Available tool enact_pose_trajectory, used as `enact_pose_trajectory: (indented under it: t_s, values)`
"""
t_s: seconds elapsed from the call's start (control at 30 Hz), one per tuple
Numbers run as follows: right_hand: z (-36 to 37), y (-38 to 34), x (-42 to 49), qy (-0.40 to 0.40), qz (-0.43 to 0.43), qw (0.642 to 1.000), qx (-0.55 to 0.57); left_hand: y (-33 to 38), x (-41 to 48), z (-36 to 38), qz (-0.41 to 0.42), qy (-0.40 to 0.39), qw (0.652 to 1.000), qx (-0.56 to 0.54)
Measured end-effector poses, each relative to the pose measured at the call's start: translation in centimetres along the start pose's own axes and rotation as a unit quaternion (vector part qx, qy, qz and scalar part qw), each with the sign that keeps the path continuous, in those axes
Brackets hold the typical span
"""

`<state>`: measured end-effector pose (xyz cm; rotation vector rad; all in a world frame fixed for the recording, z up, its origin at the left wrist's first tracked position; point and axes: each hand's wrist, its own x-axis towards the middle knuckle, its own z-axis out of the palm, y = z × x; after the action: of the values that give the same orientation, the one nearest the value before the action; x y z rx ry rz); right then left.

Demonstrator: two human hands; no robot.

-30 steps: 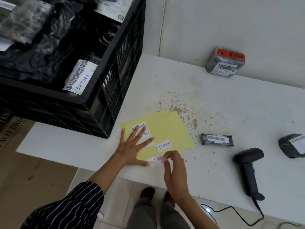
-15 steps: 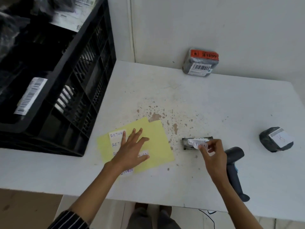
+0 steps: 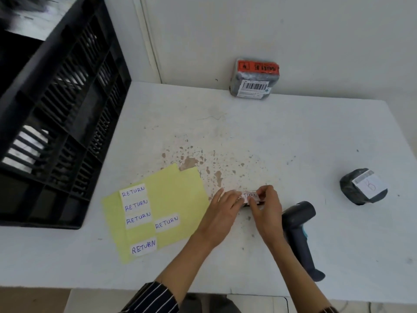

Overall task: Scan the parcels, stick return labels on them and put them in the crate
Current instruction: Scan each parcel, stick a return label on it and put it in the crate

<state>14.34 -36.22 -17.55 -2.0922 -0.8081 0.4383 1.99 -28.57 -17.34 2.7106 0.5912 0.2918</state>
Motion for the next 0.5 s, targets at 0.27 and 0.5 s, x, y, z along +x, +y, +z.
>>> enact_pose_trajectory:
  t_s: [0.27,0.5]
  values:
    - [1.7,-0.1,0.1,0.084,0.008,0.99,-0.113,0.6,-0.1,0.8,-0.036,-0.021,0.999,-0.006]
    - [1.1,-0.9,1.1,0.103,0.101,0.987,-0.066,0.4,1.4,1.0,-0.097,-0.011,0.993,-0.069]
